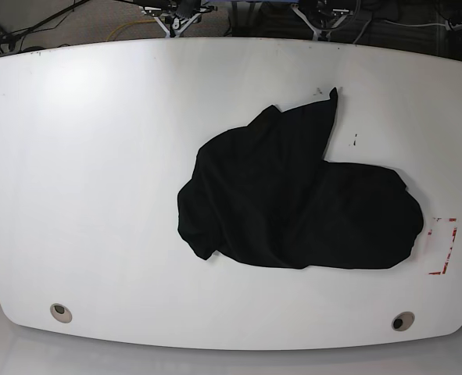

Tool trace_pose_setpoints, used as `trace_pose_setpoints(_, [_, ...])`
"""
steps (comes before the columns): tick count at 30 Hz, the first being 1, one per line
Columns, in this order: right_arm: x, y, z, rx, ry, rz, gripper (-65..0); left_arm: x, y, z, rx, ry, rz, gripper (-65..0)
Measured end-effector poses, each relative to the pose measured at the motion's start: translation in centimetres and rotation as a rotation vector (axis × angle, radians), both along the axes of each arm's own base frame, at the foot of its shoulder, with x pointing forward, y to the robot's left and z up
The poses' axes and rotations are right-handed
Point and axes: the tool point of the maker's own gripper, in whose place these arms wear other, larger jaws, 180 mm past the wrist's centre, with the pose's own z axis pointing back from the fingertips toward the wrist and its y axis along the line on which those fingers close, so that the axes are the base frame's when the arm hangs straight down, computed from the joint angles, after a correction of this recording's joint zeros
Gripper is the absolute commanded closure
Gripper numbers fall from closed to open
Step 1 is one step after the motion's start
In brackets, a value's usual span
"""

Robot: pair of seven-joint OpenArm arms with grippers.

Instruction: Fold the T-shirt properly

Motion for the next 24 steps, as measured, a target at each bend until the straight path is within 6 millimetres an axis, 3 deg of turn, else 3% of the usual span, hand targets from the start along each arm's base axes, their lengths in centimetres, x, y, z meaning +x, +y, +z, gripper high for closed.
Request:
trace_pose_setpoints(8, [1.3, 0.0, 0.1, 0.000, -0.059, -0.018, -12.4, -1.9, 1.7, 0.0, 0.029, 0.044, -0.020, -26.1])
trace_pose_setpoints(24, [0.5, -0.3, 0.1, -0.006, -0.056, -0.020, -11.7, -1.4, 1.7, 0.0, 0.029, 0.032, -0.016, -26.1])
